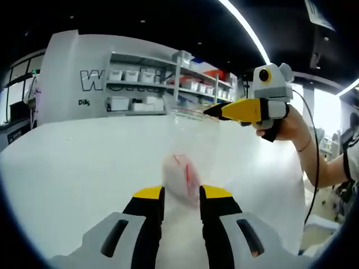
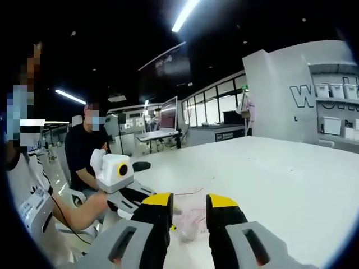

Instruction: Open the resealable bag by pulling the two sides of the seal apart until the entire bag opening is separated and visibly accessible.

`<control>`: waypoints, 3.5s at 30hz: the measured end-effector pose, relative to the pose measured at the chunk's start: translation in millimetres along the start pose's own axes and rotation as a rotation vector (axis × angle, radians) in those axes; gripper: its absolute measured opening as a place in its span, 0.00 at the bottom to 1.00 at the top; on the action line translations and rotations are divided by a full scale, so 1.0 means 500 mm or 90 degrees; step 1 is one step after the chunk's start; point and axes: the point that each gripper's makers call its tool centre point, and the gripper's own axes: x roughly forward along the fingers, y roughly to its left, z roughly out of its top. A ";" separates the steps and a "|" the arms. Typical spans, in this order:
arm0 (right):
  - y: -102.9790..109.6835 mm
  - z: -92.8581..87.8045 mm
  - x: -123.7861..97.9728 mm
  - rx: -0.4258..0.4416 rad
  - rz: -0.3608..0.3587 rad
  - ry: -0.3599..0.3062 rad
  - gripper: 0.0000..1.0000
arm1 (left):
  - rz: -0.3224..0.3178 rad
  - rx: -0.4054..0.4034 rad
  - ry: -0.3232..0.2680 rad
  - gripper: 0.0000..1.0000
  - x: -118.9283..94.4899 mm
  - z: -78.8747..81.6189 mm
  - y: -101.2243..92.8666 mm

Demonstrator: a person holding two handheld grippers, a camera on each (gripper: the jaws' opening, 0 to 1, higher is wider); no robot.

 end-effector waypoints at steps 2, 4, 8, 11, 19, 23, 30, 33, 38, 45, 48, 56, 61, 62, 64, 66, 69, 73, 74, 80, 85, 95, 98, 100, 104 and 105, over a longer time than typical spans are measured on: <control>0.006 -0.012 0.000 -0.016 -0.010 0.010 0.24 | 0.000 0.000 0.001 0.26 -0.001 -0.001 0.000; 0.012 -0.017 0.000 -0.018 -0.012 0.012 0.26 | 0.001 0.001 0.002 0.26 -0.002 -0.001 0.001; 0.023 -0.023 -0.004 -0.026 -0.026 0.011 0.32 | 0.004 0.001 -0.002 0.26 -0.007 0.001 0.002; 0.029 -0.028 -0.004 -0.041 -0.048 0.008 0.35 | 0.005 0.000 -0.007 0.26 -0.010 0.005 0.003; 0.033 -0.038 0.004 -0.076 -0.099 0.009 0.36 | 0.004 0.002 -0.009 0.26 -0.012 0.006 0.000; 0.033 -0.054 0.014 -0.084 -0.121 0.014 0.35 | 0.003 -0.002 -0.012 0.26 -0.014 0.005 -0.002; 0.013 -0.069 0.032 -0.089 -0.143 0.026 0.32 | 0.000 0.000 -0.012 0.26 -0.017 0.002 -0.006; 0.005 -0.079 0.037 -0.083 -0.146 0.037 0.29 | -0.001 0.000 -0.014 0.26 -0.019 0.003 -0.006; 0.001 -0.096 0.046 -0.074 -0.140 0.054 0.24 | 0.001 0.001 -0.016 0.26 -0.021 0.005 -0.007; -0.009 -0.106 0.054 -0.083 -0.151 0.068 0.07 | 0.001 0.000 -0.018 0.26 -0.022 0.004 -0.007; -0.010 -0.109 0.056 -0.097 -0.154 0.076 0.00 | 0.001 0.000 -0.017 0.26 -0.023 0.003 -0.007; -0.016 -0.104 0.054 -0.101 -0.157 0.075 0.00 | 0.002 0.001 -0.016 0.26 -0.024 0.002 -0.008; -0.036 -0.098 0.058 -0.096 -0.158 0.075 0.00 | 0.000 0.002 -0.011 0.26 -0.019 -0.004 -0.010; -0.041 -0.096 0.060 -0.097 -0.159 0.076 0.00 | 0.001 0.003 -0.009 0.26 -0.018 -0.005 -0.009; -0.048 -0.094 0.064 -0.096 -0.157 0.079 0.00 | 0.003 0.004 -0.008 0.26 -0.017 -0.006 -0.008; -0.052 -0.093 0.069 -0.088 -0.150 0.081 0.00 | 0.003 0.003 -0.009 0.26 -0.017 -0.005 -0.007; -0.060 -0.088 0.073 -0.090 -0.150 0.085 0.00 | 0.006 0.003 -0.013 0.26 -0.019 -0.002 -0.004; -0.079 -0.074 0.075 -0.091 -0.156 0.079 0.00 | 0.012 0.004 -0.013 0.26 -0.021 0.000 0.002; -0.085 -0.070 0.077 -0.095 -0.159 0.079 0.00 | 0.013 0.004 -0.013 0.26 -0.021 0.000 0.004; -0.115 -0.066 0.089 -0.133 -0.173 0.097 0.00 | 0.015 0.003 -0.014 0.26 -0.022 0.001 0.007; -0.153 -0.058 0.098 -0.166 -0.197 0.091 0.00 | 0.016 0.002 -0.012 0.26 -0.021 0.000 0.010; -0.212 -0.070 0.120 -0.170 -0.221 0.102 0.00 | 0.027 0.000 -0.012 0.26 -0.022 0.003 0.022; -0.224 -0.068 0.122 -0.168 -0.227 0.103 0.00 | 0.028 -0.001 -0.014 0.26 -0.023 0.004 0.022; -0.226 -0.068 0.122 -0.162 -0.227 0.102 0.00 | 0.028 -0.001 -0.015 0.26 -0.023 0.005 0.022; -0.232 -0.069 0.125 -0.152 -0.227 0.102 0.00 | 0.031 -0.001 -0.016 0.26 -0.025 0.007 0.024; -0.233 -0.069 0.126 -0.149 -0.226 0.102 0.00 | 0.032 -0.001 -0.016 0.26 -0.024 0.007 0.025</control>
